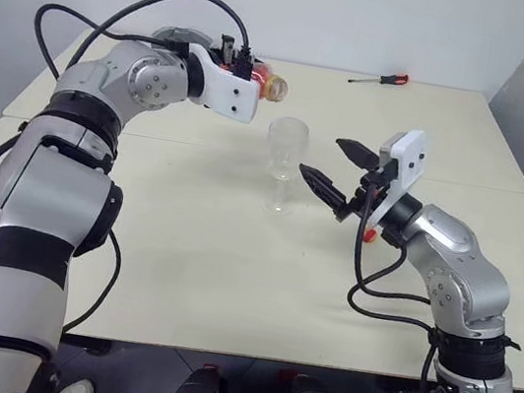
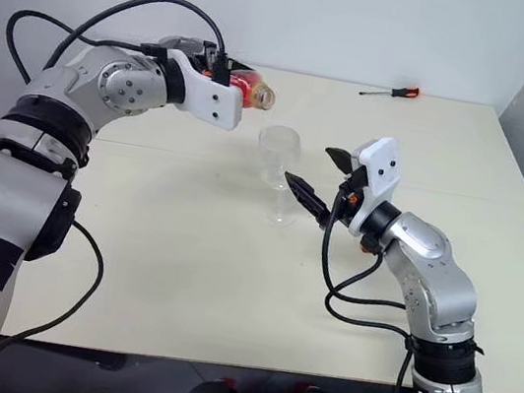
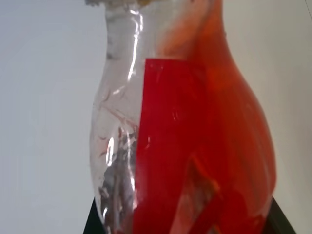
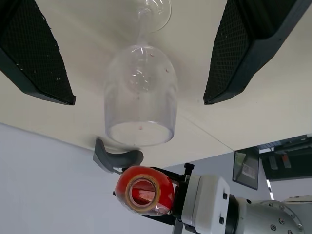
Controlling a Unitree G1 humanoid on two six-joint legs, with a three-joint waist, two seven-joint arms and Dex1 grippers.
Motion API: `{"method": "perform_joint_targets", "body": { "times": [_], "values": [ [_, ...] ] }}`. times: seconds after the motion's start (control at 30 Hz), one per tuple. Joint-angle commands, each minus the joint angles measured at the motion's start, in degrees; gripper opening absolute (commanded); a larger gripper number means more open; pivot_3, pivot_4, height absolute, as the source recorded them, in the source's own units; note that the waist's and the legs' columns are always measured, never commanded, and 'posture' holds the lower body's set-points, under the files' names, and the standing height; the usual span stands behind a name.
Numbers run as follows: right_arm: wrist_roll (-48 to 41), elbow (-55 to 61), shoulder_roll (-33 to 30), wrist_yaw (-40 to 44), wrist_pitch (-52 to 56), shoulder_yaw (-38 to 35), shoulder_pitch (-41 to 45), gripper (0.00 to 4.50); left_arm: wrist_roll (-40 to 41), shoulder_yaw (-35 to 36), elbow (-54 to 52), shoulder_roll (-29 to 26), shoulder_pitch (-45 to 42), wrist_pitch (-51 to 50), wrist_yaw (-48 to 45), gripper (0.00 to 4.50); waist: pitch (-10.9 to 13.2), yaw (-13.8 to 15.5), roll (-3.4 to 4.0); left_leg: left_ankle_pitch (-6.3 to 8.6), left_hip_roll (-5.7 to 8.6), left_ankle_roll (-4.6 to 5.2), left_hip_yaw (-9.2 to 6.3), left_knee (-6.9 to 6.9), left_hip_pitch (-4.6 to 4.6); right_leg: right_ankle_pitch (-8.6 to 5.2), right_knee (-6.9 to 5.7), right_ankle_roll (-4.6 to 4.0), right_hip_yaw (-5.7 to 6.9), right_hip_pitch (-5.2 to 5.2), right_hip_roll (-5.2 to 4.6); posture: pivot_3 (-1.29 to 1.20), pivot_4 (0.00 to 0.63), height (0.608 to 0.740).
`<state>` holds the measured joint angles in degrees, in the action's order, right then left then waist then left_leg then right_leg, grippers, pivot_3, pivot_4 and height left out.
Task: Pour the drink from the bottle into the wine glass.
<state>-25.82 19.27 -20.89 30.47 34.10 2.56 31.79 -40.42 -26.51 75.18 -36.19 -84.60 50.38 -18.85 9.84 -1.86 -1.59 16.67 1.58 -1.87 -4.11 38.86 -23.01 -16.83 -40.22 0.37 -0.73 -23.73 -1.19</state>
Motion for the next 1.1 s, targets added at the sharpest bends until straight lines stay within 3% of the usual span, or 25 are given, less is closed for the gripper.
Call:
{"method": "perform_joint_targets", "body": {
  "times": [0.03, 1.1],
  "values": [
    [-0.35, 3.15, -0.39, 0.13, -0.75, -0.78, -0.68, 4.50, -1.00, -0.46, -0.27, -1.78, -3.96, 0.74, 3.21, 1.24, 0.00, 0.01, 0.00, 0.00, 0.00, 0.00, 0.00, 0.00, -0.01, 0.00, 0.00, 0.00, -0.01, 0.00, 0.00, 0.00, 0.150, 0.740],
    [0.35, 2.42, 0.25, 0.36, -1.92, 0.05, -0.08, 4.50, -7.43, -5.81, 1.22, -3.98, -7.19, -0.12, 10.12, 1.24, 0.00, -0.01, -0.01, 0.00, 0.02, 0.00, 0.13, 0.03, -0.01, -0.01, -0.21, 0.01, -0.02, -0.14, -0.01, 0.00, 0.150, 0.740]
  ]
}}
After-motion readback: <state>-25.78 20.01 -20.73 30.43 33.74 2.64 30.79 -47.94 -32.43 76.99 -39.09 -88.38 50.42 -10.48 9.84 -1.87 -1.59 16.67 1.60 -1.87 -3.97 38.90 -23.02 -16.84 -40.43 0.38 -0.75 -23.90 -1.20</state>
